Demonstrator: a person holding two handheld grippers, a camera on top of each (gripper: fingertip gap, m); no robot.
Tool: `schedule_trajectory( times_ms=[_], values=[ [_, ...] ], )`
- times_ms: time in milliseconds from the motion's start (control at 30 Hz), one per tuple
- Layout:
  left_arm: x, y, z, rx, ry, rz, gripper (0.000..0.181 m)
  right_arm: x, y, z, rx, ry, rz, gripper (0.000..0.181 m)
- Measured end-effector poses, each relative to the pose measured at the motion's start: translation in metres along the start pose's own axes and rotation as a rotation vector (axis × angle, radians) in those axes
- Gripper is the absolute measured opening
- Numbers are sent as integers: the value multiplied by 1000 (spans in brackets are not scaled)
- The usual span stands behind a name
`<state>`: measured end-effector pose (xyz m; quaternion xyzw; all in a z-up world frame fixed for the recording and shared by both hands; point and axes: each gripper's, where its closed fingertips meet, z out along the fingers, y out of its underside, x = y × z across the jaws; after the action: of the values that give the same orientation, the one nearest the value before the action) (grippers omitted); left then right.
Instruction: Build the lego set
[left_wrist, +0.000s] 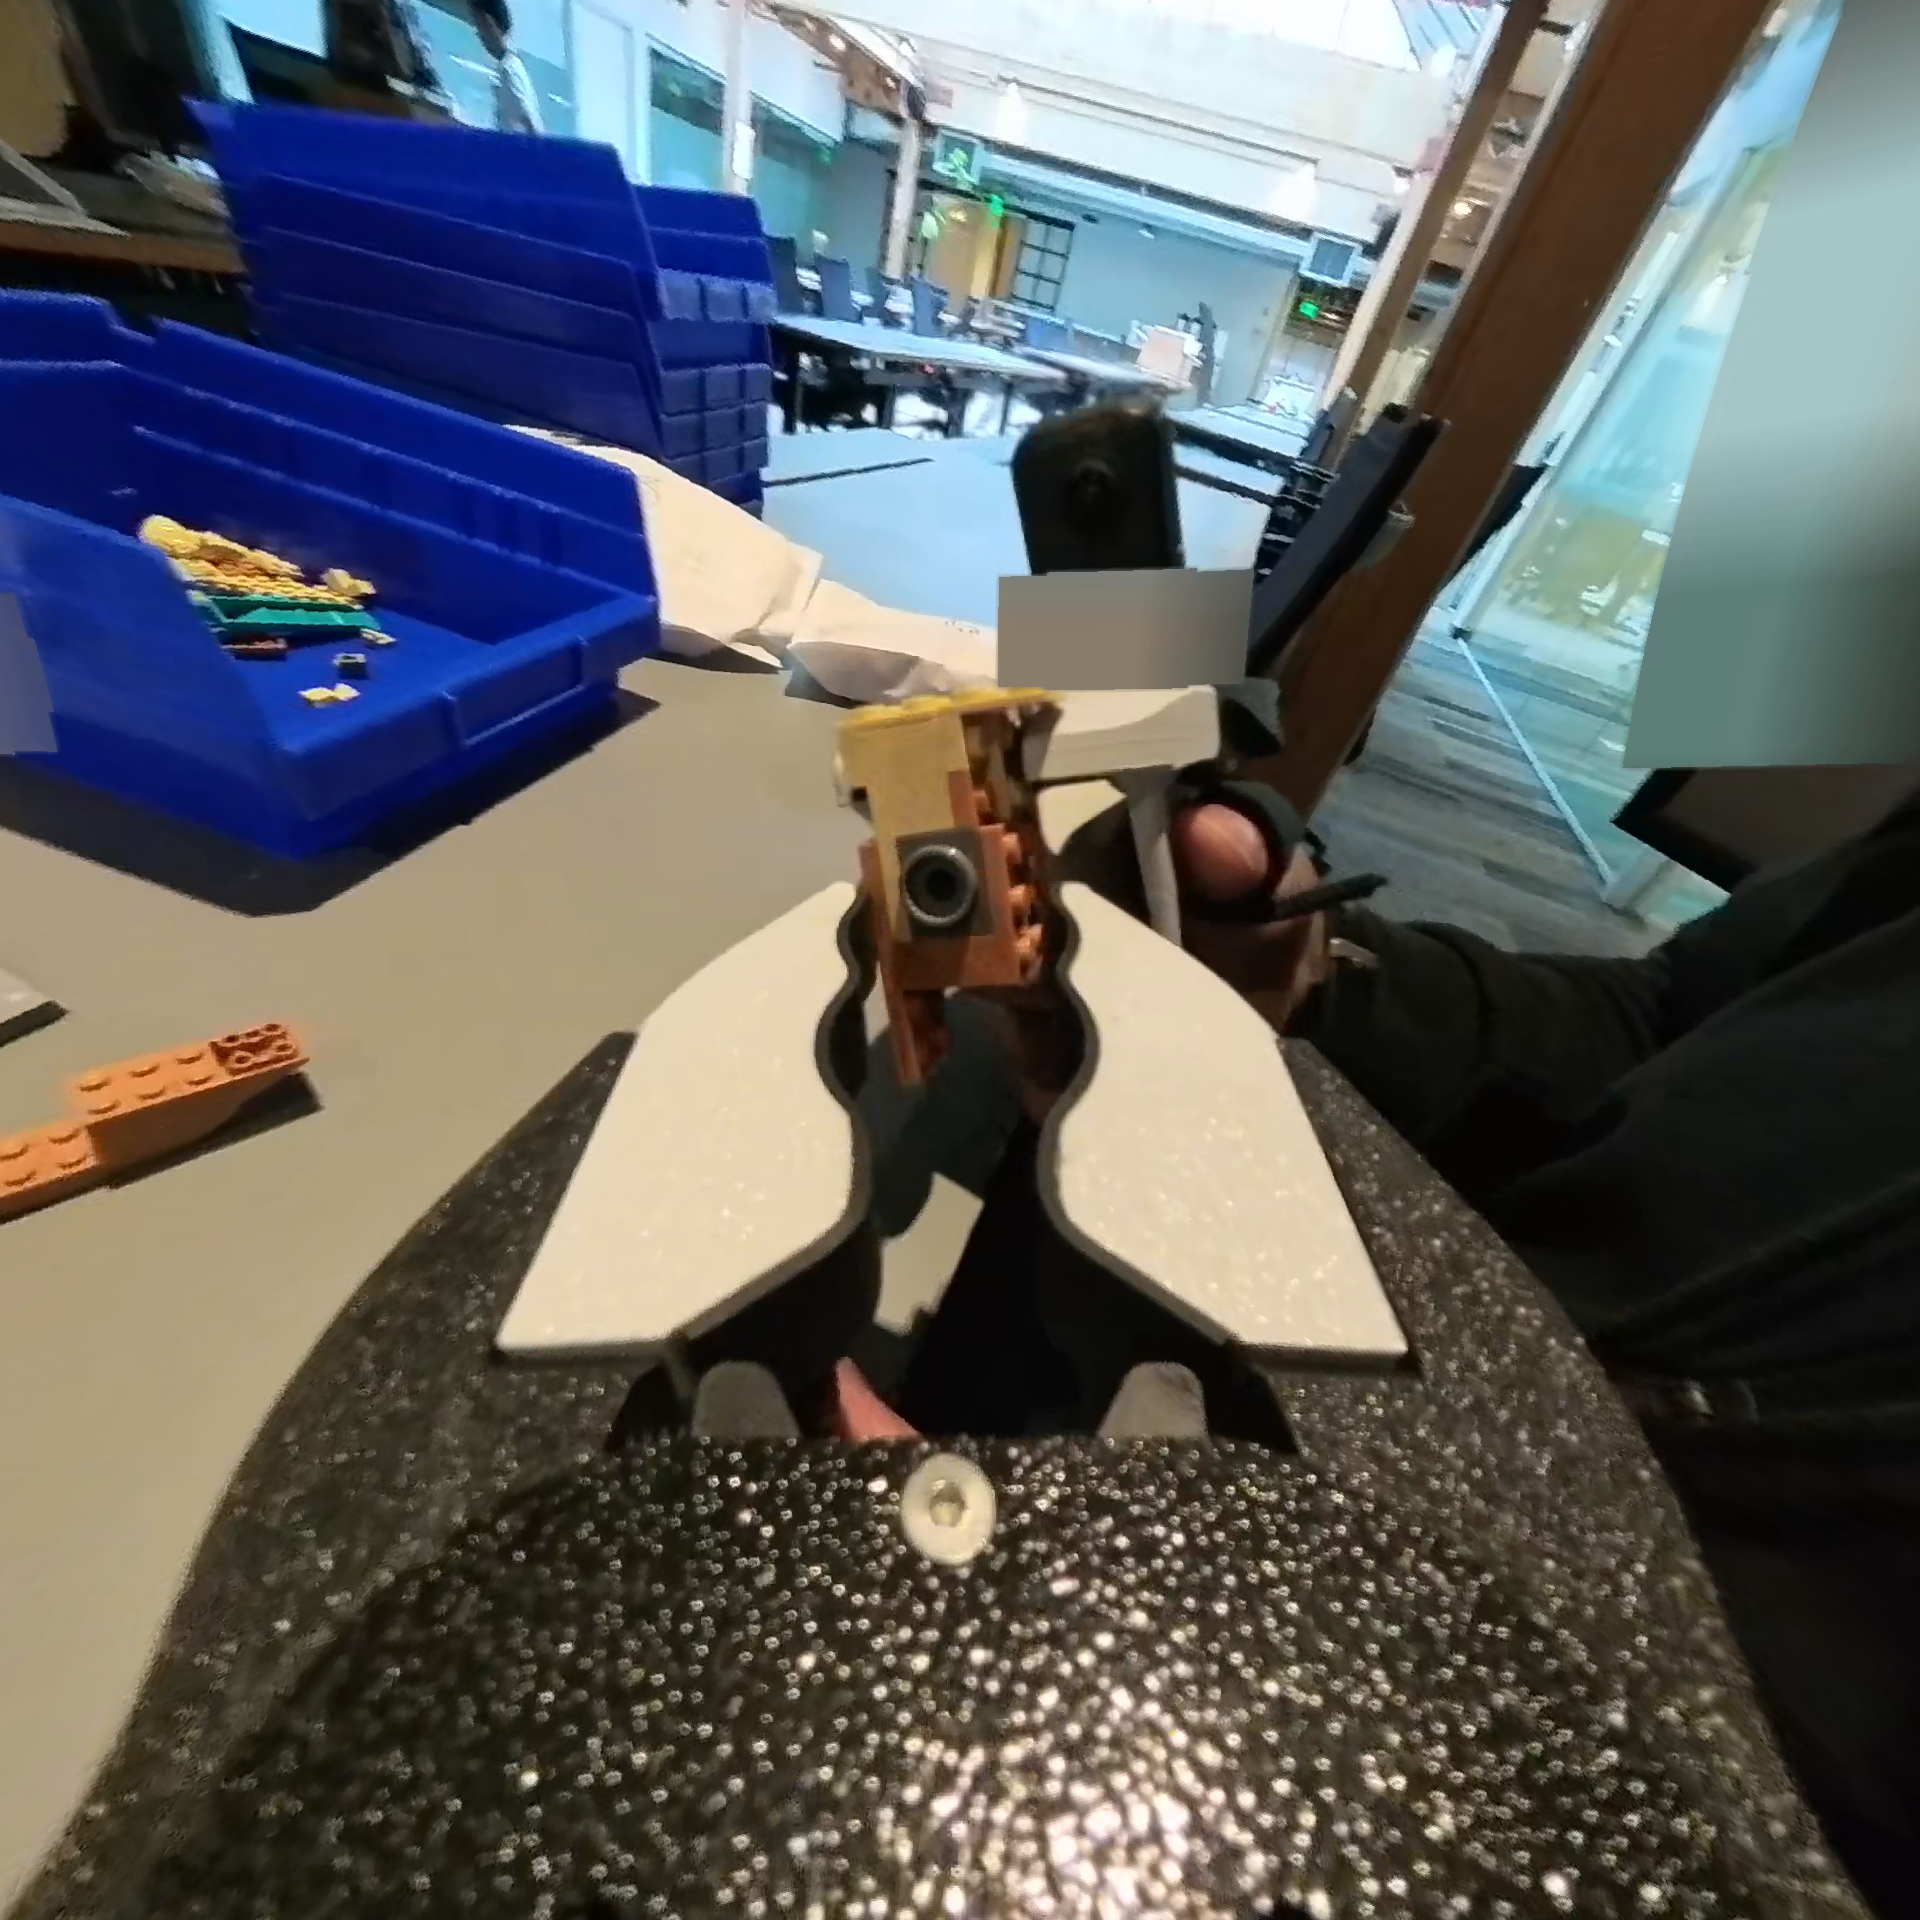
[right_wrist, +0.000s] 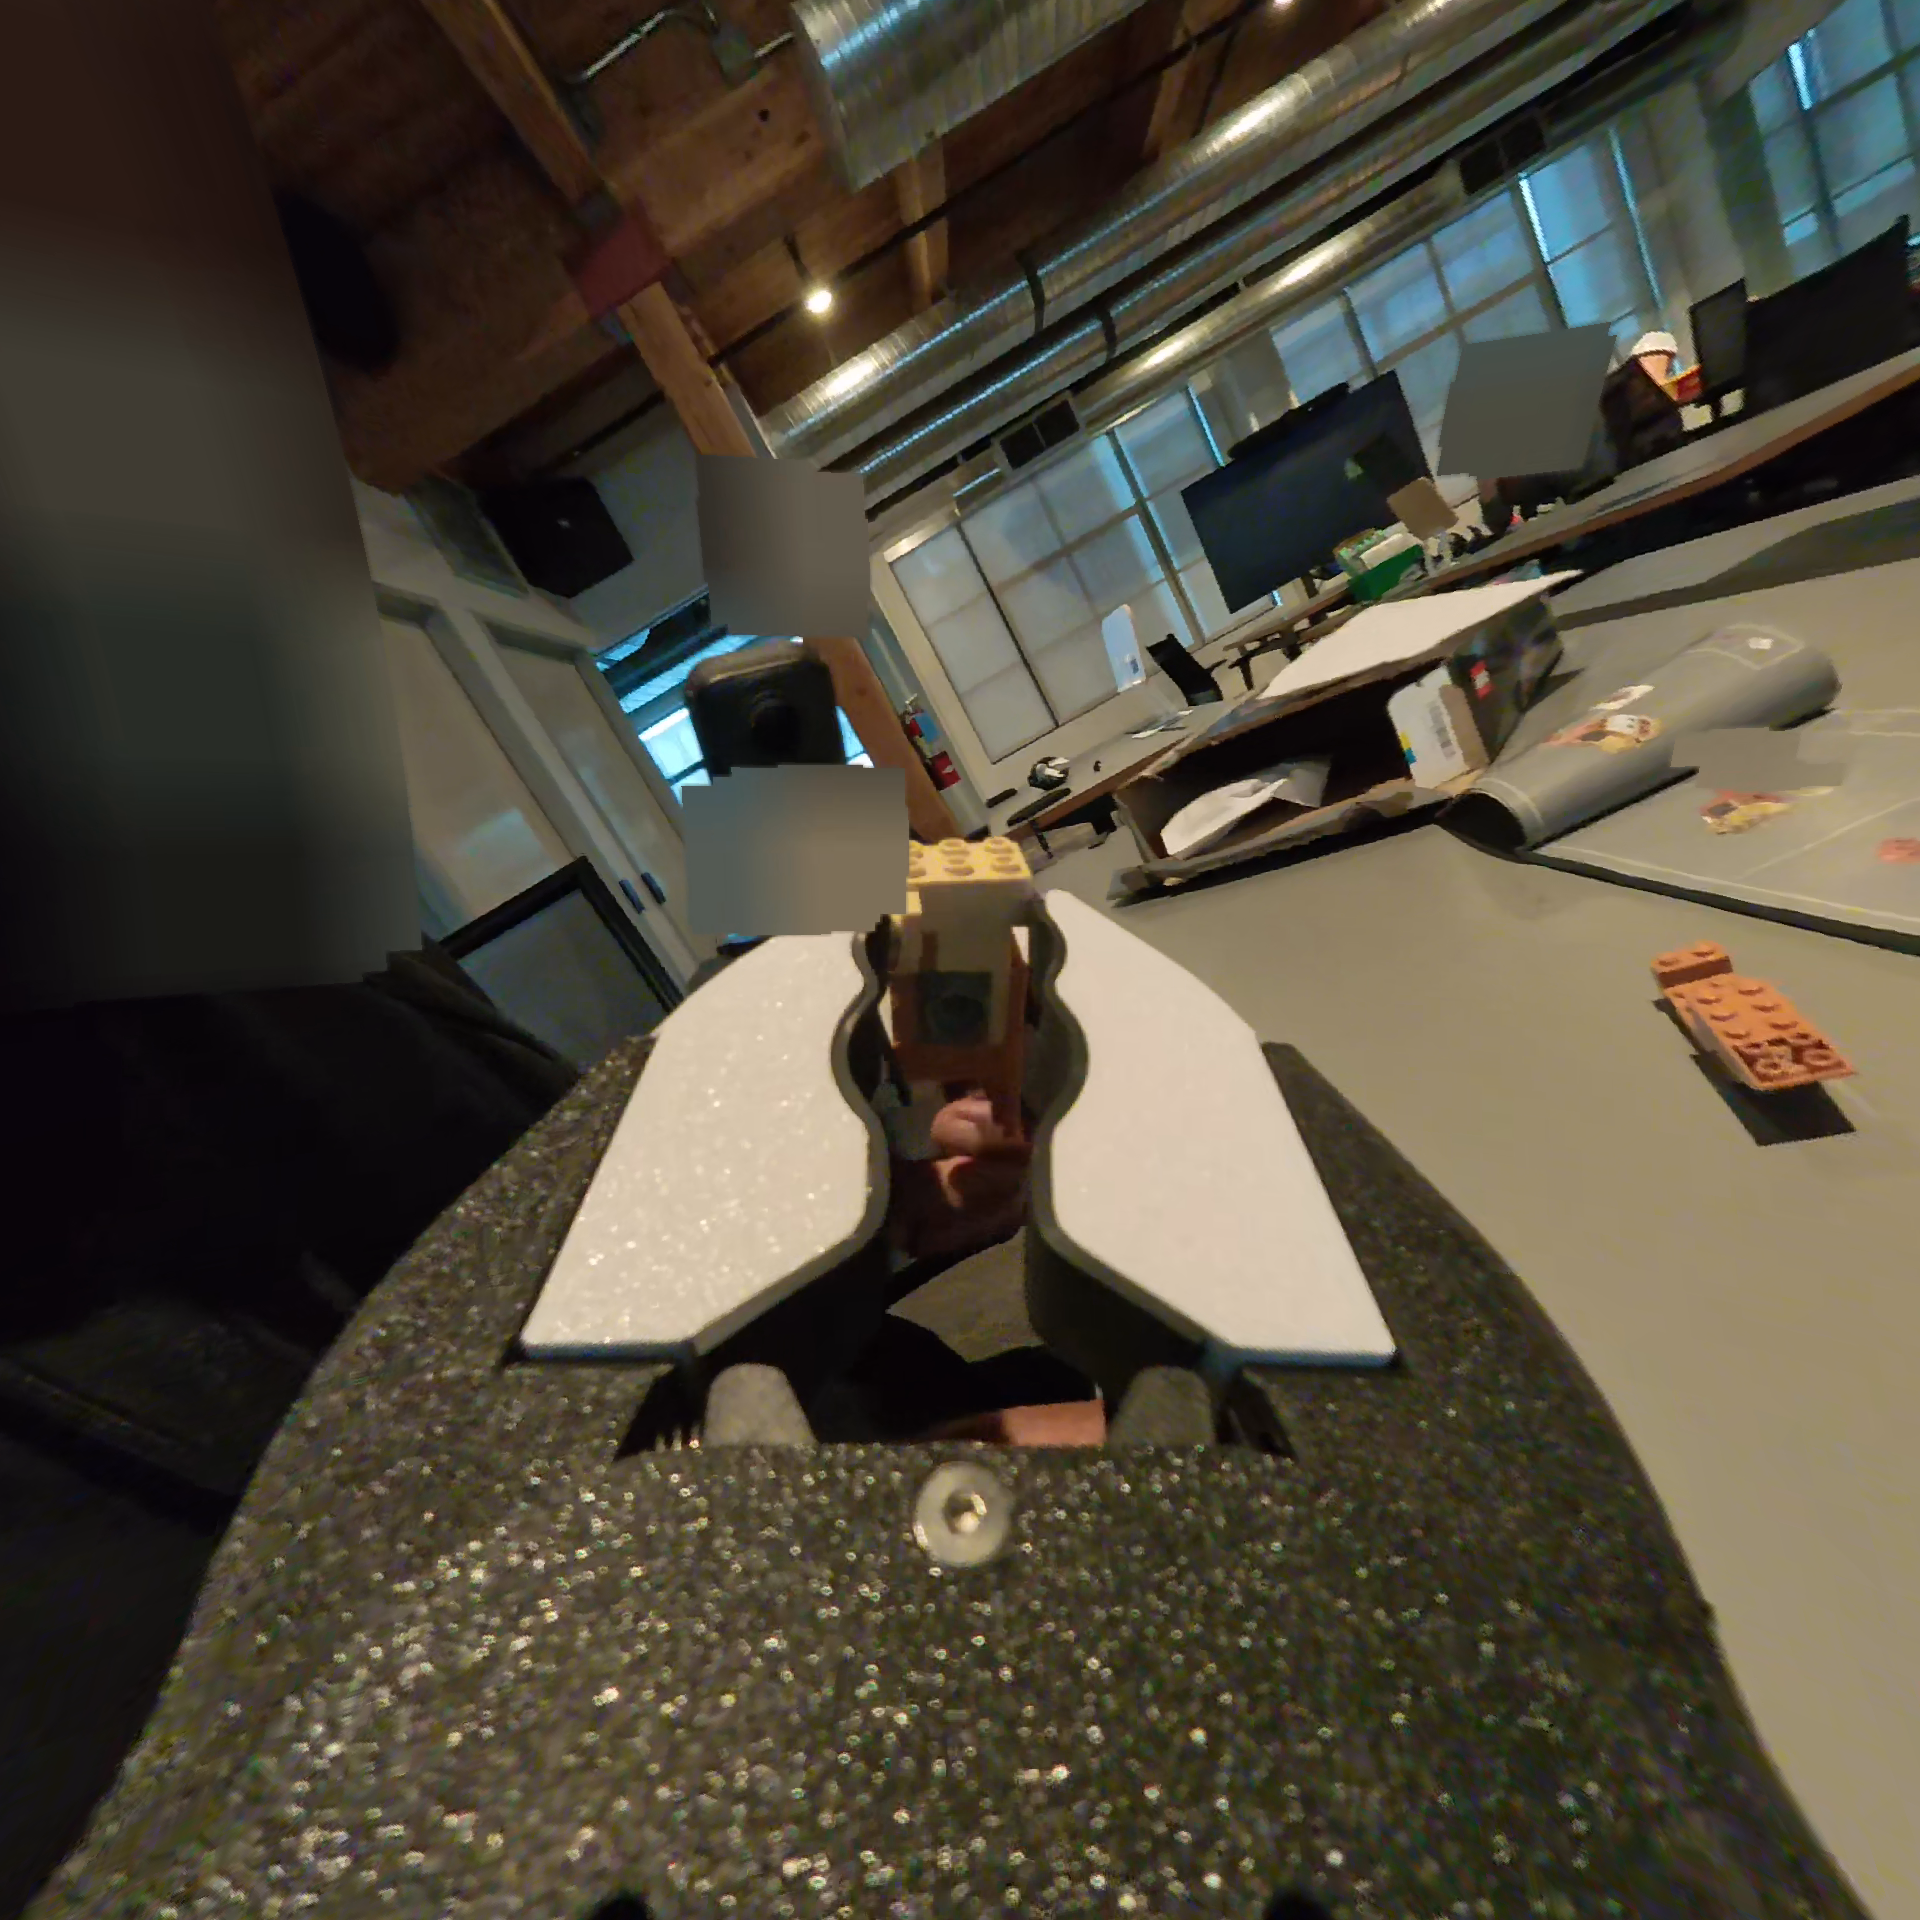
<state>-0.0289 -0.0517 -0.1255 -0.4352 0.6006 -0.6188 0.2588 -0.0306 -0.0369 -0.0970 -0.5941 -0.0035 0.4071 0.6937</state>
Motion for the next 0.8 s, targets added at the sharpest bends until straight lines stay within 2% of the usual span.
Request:
schedule_trajectory(
  times_ms=[133,800],
  values=[
    [-8,-3,1,64,-81,9,30,5,6,2,-26,67,5,27],
    [2,-1,14,76,-81,28,30,0,4,3,32,89,-37,23]
  ],
)
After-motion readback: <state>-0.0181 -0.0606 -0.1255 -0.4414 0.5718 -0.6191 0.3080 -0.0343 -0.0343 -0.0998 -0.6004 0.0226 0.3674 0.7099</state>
